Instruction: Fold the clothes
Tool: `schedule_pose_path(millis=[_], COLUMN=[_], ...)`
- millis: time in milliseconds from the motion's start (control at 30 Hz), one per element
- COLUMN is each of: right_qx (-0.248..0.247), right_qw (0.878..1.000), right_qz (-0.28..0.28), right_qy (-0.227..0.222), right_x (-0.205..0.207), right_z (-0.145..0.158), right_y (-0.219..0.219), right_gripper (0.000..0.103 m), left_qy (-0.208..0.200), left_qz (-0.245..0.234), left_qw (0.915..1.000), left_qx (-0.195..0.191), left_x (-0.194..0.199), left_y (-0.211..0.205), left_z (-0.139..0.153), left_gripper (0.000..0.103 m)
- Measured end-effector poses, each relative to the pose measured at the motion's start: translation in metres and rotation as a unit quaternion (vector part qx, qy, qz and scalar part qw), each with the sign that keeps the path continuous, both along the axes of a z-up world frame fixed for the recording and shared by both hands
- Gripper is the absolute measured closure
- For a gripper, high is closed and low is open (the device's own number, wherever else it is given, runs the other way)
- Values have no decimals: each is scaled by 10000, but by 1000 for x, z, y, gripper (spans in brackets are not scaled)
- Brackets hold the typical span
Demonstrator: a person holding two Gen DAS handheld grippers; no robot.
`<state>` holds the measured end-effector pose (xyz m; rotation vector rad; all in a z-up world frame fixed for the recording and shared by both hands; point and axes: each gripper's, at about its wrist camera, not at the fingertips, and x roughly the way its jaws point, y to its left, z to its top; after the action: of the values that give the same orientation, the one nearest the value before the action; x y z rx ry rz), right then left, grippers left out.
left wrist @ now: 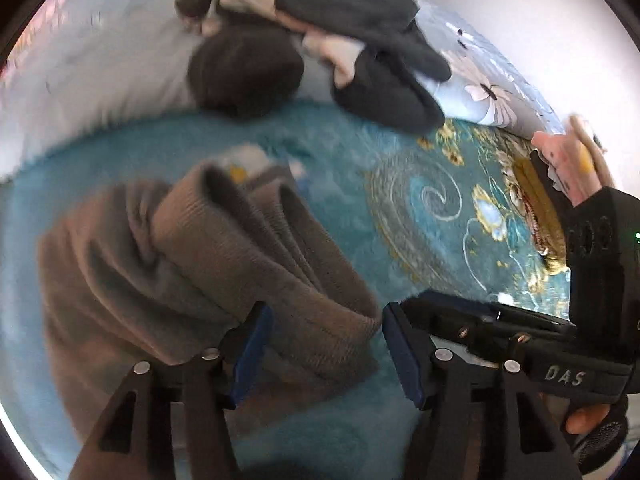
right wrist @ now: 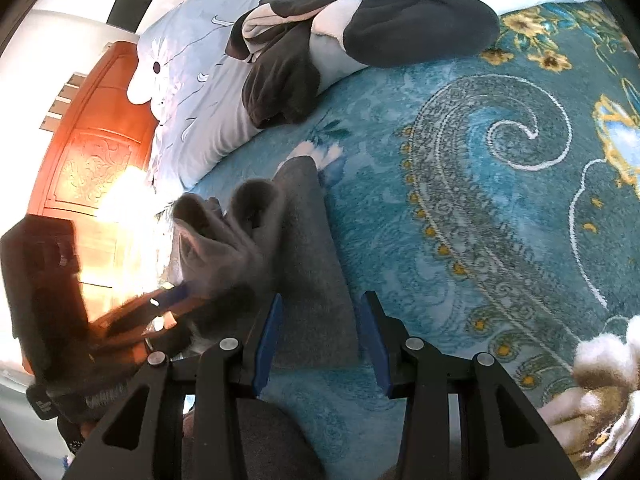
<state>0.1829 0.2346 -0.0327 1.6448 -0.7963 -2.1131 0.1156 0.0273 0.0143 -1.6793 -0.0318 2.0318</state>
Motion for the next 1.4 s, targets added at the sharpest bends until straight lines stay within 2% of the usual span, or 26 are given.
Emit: schedule_pose_path(millis=[100, 200, 267, 333, 433, 600, 633, 733, 867, 900, 933, 967, 1033, 1133, 1200, 1333, 1400], right_qx=[-3, 87, 121, 141, 189, 317, 372, 505, 521, 540, 547, 484, 320, 153, 234, 469, 443], right_qw=[10000, 9999, 9999, 9993, 9965, 9873, 9852, 9831, 9787, 9772, 9765, 9776, 9810, 9855, 9870, 9914, 9914], right_qz=[-80, -100, 9, 259, 711, 1368, 1465, 1587, 1872, 1944, 1982, 1959, 1820, 1461, 1290, 1160, 1165], right_qy=[-8, 18, 106, 220, 394, 746, 805, 763, 670, 661, 644, 602, 590, 852, 932, 376, 389], right_x=[1, 0, -4, -11, -22, -40, -45, -57, -60, -59, -58, -58, -59, -62, -66, -69, -66], right_z=[1, 4, 9, 14, 21, 27, 26, 21, 13, 12, 11, 11, 16, 36, 40, 5, 3], right_y=[6, 8, 4, -11, -39, -89, -98, -109, -120, -122, -123, -122, -114, -92, -76, -60, -60], right_gripper=[61, 61, 61, 61, 61, 61, 61, 61, 62, 74, 95, 97, 99, 99, 99, 99, 98], left_qy=[-184, -145, 143, 451, 689, 417, 343, 103, 23, 16, 10, 6, 70, 87, 4, -164, -160], left_qz=[291, 613, 838, 1177, 1767, 2284, 2326, 2397, 2487, 2514, 2541, 2565, 2545, 2448, 2485, 2661, 2665], left_qw=[9990, 9961, 9934, 9894, 9818, 9662, 9651, 9642, 9638, 9634, 9630, 9626, 9633, 9664, 9662, 9627, 9626], left_qx=[301, 616, 771, 715, -122, -1124, -1153, -1131, -963, -930, -897, -866, -847, -773, -688, -455, -459], left_x=[-1, -1, 1, 1, 0, 12, 15, 29, 35, 35, 36, 36, 38, 42, 44, 49, 49], left_y=[-15, -35, -54, -80, -120, -175, -180, -194, -198, -198, -199, -200, -199, -197, -198, -201, -200], left_z=[-5, 7, 26, 43, 47, 11, 4, -14, -24, -24, -25, -26, -23, -21, -25, -33, -31], left_gripper=[41, 41, 40, 35, 34, 34, 34, 34, 34, 34, 34, 34, 34, 34, 34, 33, 32])
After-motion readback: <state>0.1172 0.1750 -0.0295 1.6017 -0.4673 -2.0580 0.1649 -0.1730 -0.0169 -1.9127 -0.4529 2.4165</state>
